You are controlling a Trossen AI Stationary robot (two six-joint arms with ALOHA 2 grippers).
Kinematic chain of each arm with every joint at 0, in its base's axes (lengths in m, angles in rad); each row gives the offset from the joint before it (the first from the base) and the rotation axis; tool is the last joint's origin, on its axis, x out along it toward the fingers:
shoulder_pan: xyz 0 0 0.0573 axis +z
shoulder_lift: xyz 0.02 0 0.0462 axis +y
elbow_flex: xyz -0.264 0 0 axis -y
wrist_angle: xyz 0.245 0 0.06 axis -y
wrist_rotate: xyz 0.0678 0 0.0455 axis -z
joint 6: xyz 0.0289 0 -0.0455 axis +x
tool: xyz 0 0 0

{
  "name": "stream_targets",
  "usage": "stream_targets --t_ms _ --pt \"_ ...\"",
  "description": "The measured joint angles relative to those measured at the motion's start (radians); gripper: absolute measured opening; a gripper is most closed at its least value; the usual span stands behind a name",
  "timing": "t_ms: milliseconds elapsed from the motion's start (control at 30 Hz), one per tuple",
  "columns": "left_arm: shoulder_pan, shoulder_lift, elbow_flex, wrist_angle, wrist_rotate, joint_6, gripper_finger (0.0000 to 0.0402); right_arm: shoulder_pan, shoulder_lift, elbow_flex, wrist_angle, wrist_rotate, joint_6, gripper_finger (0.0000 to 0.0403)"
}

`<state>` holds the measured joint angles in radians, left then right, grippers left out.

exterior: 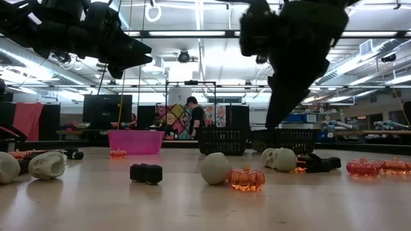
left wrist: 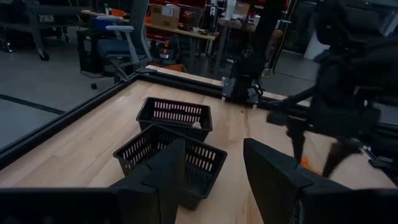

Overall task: Sort Halloween decoration
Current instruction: Put the white skull toy into the right black bin

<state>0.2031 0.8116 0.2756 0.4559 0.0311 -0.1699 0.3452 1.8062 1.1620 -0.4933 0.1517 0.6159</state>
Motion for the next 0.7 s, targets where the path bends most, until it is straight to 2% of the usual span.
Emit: stream_targets --t_ms 200,333,700 --pt "-0.023 0.000 0.000 -0.026 0.000 -0.012 0.0174 0.009 0.158 0.185 -0.217 0.017 0.121 0.0241" --pt "-0.043 0.000 0.000 -0.028 0.000 -0.013 0.0174 0.015 0.223 0.272 -0.306 0.035 0.158 0.0251" --pt "-0.063 0.000 0.000 -0.038 0.000 -0.012 0.0174 0.005 0.236 0.265 -0.304 -0.013 0.253 0.0235"
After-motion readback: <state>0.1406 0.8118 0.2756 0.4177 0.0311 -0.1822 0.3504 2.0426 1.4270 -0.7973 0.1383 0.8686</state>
